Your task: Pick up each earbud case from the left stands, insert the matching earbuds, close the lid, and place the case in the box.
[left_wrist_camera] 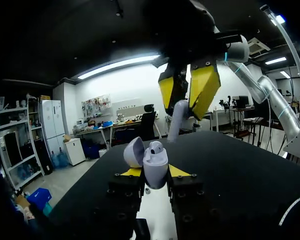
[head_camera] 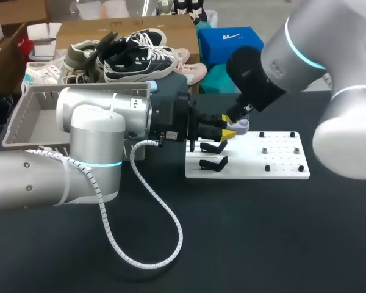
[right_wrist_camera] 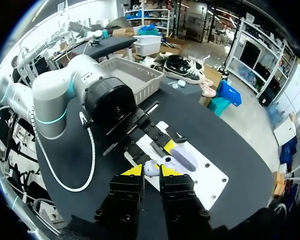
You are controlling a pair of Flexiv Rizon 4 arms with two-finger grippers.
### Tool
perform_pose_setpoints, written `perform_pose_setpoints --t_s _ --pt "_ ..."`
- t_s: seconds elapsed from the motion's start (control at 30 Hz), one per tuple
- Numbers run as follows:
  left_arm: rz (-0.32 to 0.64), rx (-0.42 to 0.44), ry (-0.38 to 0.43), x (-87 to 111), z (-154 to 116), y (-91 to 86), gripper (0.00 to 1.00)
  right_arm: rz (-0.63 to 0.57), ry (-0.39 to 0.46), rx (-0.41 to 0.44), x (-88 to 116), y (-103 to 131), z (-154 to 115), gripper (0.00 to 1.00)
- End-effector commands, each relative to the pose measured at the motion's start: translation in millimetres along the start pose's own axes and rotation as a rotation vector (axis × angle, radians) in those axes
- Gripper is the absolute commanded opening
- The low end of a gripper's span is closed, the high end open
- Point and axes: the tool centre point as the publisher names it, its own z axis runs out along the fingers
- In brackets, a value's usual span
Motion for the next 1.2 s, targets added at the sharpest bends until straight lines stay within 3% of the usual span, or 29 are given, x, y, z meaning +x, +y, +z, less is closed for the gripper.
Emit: perform_pose_setpoints --t_s 0.03,1.2 --pt "0.001 0.001 -0.002 0.8 0.3 0.9 0.0 0.002 0.025 -0.011 -8.5 -6.6 12.0 0.0" --pt "0.001 0.001 -0.002 0.8 0.3 0.9 0.0 0.031 0.018 0.005 2.0 -15.7 13.2 0.0"
